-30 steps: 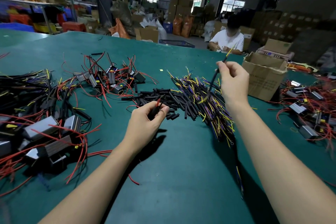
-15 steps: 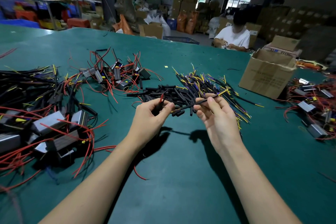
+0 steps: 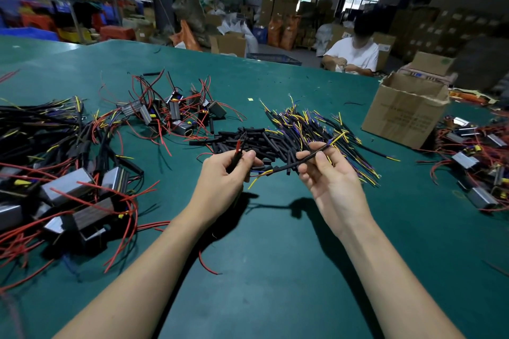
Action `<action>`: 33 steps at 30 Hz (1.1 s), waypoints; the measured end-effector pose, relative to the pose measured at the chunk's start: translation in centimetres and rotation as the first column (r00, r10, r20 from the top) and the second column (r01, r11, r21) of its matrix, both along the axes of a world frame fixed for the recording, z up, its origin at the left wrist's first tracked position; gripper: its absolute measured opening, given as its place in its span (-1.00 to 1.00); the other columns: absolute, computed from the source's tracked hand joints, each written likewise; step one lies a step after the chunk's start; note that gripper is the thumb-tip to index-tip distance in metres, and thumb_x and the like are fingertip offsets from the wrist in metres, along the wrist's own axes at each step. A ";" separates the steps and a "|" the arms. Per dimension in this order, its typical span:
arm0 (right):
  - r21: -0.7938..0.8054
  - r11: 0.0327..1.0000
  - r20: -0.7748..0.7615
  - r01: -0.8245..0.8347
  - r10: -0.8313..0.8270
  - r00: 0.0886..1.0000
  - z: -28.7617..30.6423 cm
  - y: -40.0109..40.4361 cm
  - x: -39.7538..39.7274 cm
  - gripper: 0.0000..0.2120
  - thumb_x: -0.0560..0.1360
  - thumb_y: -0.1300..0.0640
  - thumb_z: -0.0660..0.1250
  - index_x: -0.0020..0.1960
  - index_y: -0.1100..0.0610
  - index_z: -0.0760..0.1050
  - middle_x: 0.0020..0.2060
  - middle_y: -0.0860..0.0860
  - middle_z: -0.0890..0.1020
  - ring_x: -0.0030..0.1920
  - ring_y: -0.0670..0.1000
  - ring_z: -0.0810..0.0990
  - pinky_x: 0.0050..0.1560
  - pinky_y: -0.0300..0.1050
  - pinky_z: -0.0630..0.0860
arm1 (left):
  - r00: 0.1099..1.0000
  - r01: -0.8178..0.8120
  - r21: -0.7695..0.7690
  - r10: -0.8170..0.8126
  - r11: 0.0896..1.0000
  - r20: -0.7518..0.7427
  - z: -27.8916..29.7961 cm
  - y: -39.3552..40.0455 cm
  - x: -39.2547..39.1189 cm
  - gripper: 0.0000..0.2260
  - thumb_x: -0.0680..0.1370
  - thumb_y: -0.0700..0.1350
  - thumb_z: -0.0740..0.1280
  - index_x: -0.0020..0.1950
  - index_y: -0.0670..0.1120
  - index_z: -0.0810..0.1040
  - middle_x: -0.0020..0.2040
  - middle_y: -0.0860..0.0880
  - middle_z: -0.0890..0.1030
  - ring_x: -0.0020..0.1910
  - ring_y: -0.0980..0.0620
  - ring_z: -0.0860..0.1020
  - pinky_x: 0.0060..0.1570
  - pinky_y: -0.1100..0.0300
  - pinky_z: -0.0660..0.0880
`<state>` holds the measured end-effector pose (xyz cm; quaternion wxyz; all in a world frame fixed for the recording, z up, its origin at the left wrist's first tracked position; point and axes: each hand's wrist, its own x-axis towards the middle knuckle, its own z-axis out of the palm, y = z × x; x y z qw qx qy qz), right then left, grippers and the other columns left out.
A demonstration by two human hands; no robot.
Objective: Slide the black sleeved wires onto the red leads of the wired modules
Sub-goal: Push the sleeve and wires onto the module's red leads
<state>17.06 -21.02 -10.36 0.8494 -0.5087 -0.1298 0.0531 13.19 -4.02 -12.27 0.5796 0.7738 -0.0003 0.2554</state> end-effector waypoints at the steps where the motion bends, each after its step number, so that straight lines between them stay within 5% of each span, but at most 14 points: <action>1: 0.004 1.000 0.000 -0.001 0.001 1.000 -0.1 0.0 0.0 -0.82 0.63 0.28 0.08 0.00 0.16 0.45 -0.26 0.02 0.66 -0.35 -0.08 0.56 -0.27 -0.32 0.49 | 1.000 0.004 -0.004 -0.004 1.000 -0.002 0.0 0.0 0.0 -0.75 0.61 -0.09 0.25 -0.17 -0.08 0.67 -0.42 0.00 0.45 -0.40 0.08 0.35 -0.36 0.20 0.26; 11: 0.096 0.995 -0.029 0.007 -0.005 1.000 -0.5 -0.4 0.7 -0.79 0.64 0.31 0.05 -0.03 0.16 0.43 -0.22 0.06 0.68 -0.28 -0.02 0.60 -0.18 -0.25 0.57 | 1.000 -0.006 -0.026 0.006 1.000 -0.002 0.1 0.1 -0.2 -0.63 0.61 -0.08 0.26 -0.42 -0.01 0.48 -0.48 0.05 0.38 -0.48 0.14 0.25 -0.45 0.25 0.18; 19: 0.108 0.994 -0.064 0.020 -0.013 0.998 -0.7 -0.5 0.8 -0.78 0.64 0.31 0.04 -0.05 0.15 0.43 -0.22 0.08 0.68 -0.27 -0.01 0.61 -0.19 -0.24 0.58 | 1.000 -0.007 -0.105 0.010 0.994 0.024 -0.2 0.4 0.4 -0.68 0.62 -0.10 0.22 -0.21 -0.24 0.60 -0.42 0.08 0.49 -0.41 0.24 0.42 -0.30 0.35 0.32; 33: 0.115 0.992 -0.103 0.045 -0.033 0.994 -0.6 -0.5 0.8 -0.78 0.63 0.34 0.06 -0.06 0.19 0.44 -0.22 0.11 0.69 -0.27 0.00 0.65 -0.21 -0.23 0.59 | 1.000 0.006 -0.076 -0.006 0.997 0.008 0.1 0.3 -0.2 -0.75 0.60 -0.11 0.28 -0.29 -0.06 0.55 -0.45 0.10 0.40 -0.45 0.17 0.30 -0.43 0.31 0.23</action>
